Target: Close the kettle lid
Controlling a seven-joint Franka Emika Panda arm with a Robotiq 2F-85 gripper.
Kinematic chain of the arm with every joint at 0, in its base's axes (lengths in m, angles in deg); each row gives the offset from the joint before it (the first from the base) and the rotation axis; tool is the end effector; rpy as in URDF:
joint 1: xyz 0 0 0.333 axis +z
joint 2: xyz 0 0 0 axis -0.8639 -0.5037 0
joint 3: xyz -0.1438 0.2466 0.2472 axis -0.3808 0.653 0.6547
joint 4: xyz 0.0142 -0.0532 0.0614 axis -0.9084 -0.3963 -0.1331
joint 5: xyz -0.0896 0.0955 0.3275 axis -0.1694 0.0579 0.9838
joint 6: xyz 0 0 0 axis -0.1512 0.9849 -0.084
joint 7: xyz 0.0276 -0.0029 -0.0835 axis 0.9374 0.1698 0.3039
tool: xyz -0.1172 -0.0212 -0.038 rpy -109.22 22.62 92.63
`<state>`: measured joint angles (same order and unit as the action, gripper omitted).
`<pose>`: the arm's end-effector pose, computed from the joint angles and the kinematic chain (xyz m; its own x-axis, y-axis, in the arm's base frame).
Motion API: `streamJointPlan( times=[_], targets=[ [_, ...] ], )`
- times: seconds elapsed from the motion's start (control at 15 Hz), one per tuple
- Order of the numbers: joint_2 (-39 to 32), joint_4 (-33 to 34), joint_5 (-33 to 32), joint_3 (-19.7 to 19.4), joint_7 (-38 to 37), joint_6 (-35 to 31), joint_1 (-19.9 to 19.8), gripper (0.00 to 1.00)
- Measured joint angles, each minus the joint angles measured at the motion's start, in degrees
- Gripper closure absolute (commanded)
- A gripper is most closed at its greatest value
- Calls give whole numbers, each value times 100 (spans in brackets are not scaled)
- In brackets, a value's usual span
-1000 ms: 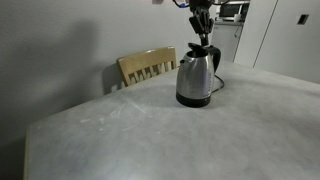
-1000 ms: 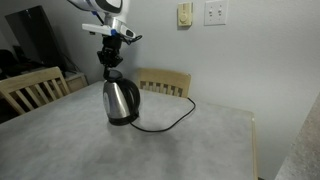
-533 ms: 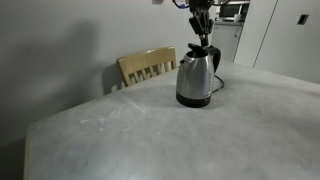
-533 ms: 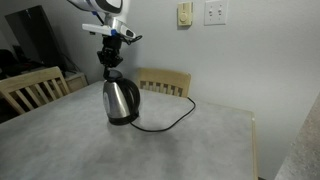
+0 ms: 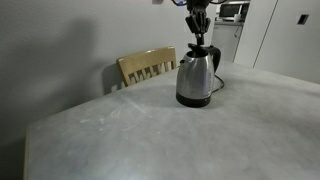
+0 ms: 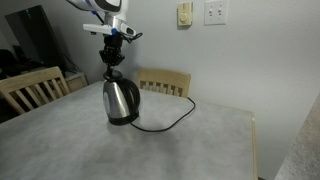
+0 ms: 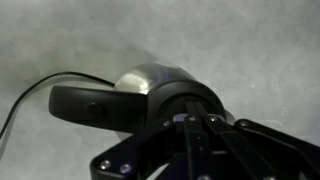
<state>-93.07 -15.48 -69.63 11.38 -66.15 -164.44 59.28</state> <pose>0.7188 0.0189 0.4171 0.9481 0.1130 -0.2973 0.0702 -0.9860 -0.1510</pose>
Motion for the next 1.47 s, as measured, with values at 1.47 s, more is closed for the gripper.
streamJointPlan(
  times=[1.47],
  targets=[
    [-920,1377,-253,-17,-748,56,340,100]
  ],
)
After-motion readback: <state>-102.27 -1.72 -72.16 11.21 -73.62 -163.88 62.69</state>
